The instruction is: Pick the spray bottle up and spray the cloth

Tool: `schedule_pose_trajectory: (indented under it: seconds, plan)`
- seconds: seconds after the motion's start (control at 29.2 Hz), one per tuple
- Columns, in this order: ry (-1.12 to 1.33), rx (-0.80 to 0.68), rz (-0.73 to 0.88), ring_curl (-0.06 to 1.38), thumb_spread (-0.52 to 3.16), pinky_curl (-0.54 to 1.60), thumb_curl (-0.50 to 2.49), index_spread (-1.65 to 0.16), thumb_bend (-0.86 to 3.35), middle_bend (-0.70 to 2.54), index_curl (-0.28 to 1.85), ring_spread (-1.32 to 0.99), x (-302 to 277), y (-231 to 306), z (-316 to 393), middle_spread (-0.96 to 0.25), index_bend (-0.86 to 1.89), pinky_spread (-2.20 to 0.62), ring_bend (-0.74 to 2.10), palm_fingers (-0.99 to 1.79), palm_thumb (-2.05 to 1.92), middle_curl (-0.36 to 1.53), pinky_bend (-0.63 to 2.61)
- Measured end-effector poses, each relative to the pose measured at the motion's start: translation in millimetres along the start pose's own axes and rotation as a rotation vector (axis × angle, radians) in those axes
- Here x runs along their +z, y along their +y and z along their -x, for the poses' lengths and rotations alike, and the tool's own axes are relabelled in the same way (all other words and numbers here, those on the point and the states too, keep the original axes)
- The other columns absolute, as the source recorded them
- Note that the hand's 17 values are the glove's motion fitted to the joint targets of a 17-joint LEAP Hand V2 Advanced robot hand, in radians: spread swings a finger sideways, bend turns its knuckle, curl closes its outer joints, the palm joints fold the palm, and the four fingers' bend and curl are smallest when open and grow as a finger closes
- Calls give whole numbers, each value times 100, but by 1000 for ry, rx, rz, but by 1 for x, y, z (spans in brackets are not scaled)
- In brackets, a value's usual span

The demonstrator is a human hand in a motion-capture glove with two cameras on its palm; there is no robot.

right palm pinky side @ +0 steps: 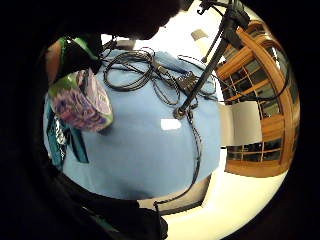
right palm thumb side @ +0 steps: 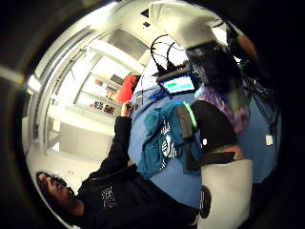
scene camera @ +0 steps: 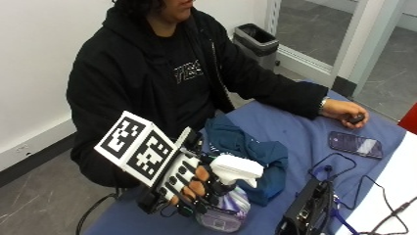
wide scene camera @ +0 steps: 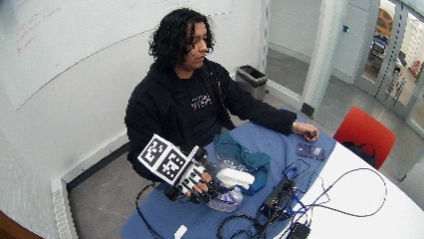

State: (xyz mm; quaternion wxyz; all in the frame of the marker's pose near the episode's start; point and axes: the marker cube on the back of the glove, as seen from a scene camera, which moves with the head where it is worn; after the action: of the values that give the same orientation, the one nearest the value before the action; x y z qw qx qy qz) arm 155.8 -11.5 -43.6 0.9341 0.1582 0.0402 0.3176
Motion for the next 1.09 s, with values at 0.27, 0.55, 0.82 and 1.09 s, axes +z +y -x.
schedule_pose_trajectory:
  seconds: [0.27, 0.55, 0.82, 1.09]
  plan:
    - [-444, 65, 42, 37, 120, 33, 34, -22, 7, 29, 26, -6, 19, -28, -1, -2, 9, 11, 38, 85, 67, 39, 24]
    - [-825, 94, -47, 36, 112, 32, 38, -22, 9, 31, 29, -8, 48, -62, 17, -2, 17, 9, 36, 98, 83, 40, 17]
    - [-867, 144, -115, 38, 92, 34, 46, -22, 8, 31, 33, -13, 46, -60, 10, -7, 16, -1, 38, 119, 97, 42, 25]
    - [-825, 176, -235, 45, 62, 39, 55, -25, 1, 38, 37, -21, 48, -60, 13, -15, 18, -21, 55, 139, 100, 47, 37]
